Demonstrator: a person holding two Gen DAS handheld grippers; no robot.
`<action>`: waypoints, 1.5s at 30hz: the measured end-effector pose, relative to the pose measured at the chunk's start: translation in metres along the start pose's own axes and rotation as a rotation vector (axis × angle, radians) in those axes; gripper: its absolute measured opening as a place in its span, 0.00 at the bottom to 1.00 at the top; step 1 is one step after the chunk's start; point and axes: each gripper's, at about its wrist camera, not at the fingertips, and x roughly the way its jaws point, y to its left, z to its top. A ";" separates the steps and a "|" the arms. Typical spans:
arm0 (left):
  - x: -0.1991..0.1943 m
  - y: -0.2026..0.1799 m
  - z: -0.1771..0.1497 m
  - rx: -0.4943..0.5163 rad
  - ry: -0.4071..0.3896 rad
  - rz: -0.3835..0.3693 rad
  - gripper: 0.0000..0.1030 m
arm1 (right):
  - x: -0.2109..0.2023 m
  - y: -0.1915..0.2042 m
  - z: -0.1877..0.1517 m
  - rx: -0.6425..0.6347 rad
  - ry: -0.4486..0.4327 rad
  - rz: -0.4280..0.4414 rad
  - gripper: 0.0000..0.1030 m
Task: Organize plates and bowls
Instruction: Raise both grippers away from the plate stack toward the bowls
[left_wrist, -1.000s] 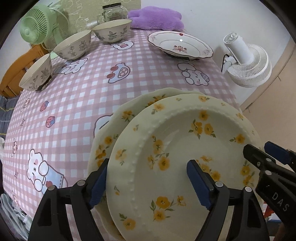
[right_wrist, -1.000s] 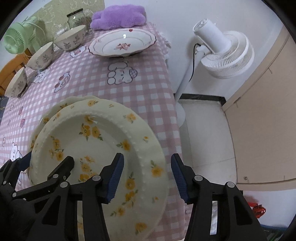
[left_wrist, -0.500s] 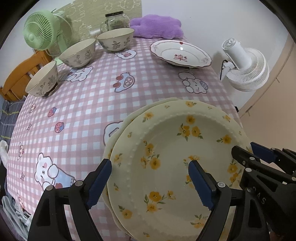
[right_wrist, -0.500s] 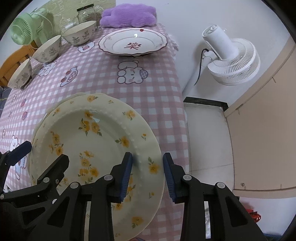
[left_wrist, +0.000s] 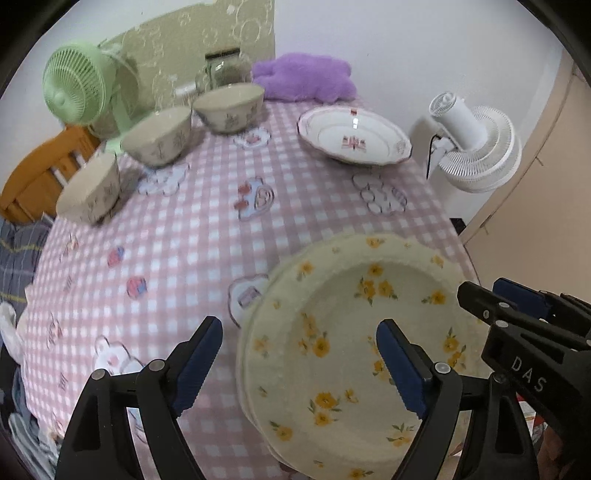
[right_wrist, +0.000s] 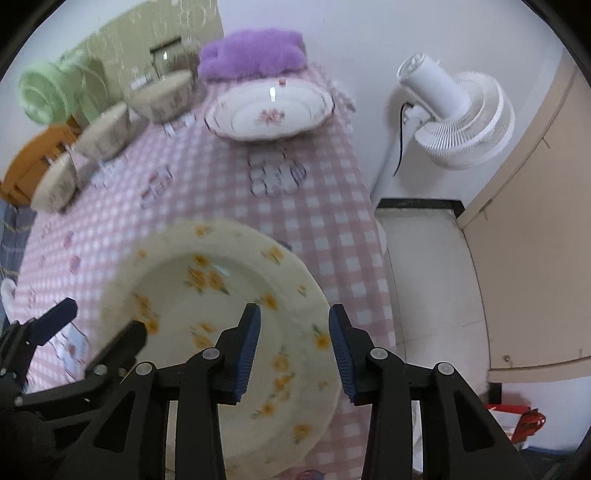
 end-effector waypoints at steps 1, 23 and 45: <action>-0.002 0.003 0.003 0.002 -0.005 -0.007 0.86 | -0.003 0.001 0.002 0.009 -0.007 0.003 0.43; -0.002 0.018 0.107 0.065 -0.141 -0.040 0.96 | -0.029 0.021 0.105 0.046 -0.192 -0.008 0.76; 0.105 -0.024 0.215 -0.024 -0.115 0.074 0.96 | 0.079 -0.017 0.230 -0.013 -0.175 0.060 0.76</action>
